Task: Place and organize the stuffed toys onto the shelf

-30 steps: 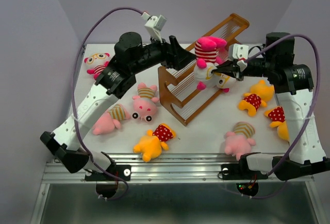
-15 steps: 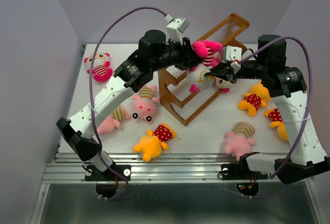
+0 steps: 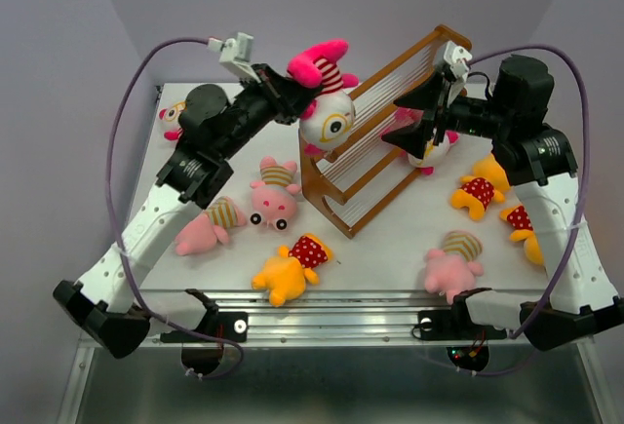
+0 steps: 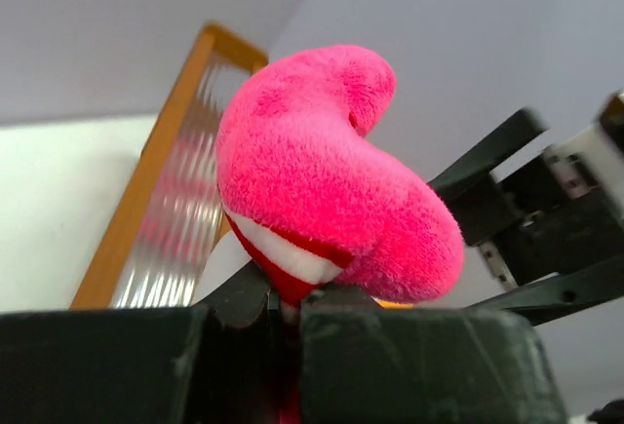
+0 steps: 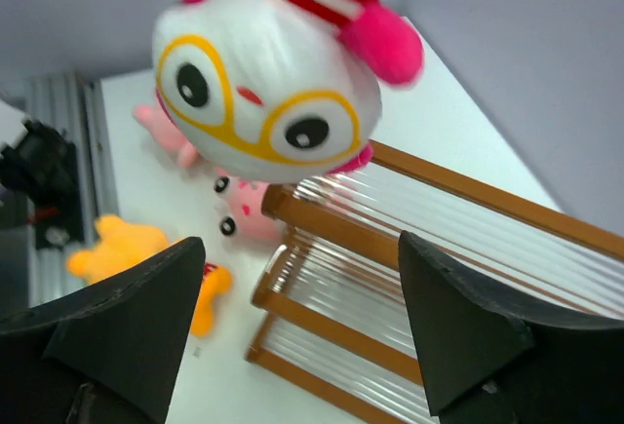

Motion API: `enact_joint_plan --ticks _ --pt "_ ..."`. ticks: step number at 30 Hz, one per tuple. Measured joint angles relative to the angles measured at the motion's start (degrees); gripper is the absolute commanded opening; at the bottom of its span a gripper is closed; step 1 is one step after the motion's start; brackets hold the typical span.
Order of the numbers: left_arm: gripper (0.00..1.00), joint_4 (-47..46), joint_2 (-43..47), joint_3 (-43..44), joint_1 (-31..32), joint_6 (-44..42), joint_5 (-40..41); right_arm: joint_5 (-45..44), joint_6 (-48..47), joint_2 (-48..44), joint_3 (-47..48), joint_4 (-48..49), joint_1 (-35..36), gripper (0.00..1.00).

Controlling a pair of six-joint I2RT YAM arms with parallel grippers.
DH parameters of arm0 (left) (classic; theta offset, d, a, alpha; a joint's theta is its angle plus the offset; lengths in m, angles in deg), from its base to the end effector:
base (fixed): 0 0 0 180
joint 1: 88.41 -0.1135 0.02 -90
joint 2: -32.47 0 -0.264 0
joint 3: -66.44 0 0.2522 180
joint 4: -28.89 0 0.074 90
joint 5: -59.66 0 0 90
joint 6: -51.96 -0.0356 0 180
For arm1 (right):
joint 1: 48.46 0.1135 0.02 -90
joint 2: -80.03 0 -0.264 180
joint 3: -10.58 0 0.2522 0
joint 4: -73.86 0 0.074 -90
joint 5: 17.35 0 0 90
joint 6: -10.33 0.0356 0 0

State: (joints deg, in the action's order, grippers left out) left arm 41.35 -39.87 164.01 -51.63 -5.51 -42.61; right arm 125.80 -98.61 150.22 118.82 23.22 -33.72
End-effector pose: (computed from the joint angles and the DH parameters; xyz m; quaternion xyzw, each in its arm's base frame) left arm 0.2150 -0.1702 0.4966 0.1065 0.6170 -0.4966 0.6011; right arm 0.2076 0.0841 0.4965 -0.4699 0.5870 0.3284 0.5717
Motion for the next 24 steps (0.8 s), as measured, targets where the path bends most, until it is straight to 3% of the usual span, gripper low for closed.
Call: enact_joint_plan --ticks 2,4,8,11,14,19,24 --pt "0.0 -5.1 3.9 -3.3 -1.8 2.5 0.9 -0.5 7.3 0.2 0.0 3.4 0.0 0.97" --pt "0.0 -10.0 7.7 -6.1 -3.1 4.8 1.2 -0.6 13.7 0.4 -0.2 7.0 0.0 0.99" --pt "0.0 -17.3 10.6 -8.2 -3.9 8.5 1.4 1.0 28.9 0.3 -5.3 19.2 0.0 1.0" --pt "0.0 -21.4 10.6 -9.6 -3.9 11.0 1.4 2.9 44.2 -0.5 -16.5 36.7 0.0 1.0" --pt "0.0 -24.2 10.2 -11.0 -3.9 13.2 1.4 3.6 54.3 2.1 -19.2 45.4 0.4 1.0" --pt "0.0 -28.2 8.9 -12.2 -4.0 16.5 1.4 3.5 63.8 6.1 -17.7 56.1 3.0 1.0" --pt "0.0 -30.7 8.0 -12.2 -4.0 17.8 1.4 3.3 66.9 8.3 -13.2 60.5 7.3 0.99"
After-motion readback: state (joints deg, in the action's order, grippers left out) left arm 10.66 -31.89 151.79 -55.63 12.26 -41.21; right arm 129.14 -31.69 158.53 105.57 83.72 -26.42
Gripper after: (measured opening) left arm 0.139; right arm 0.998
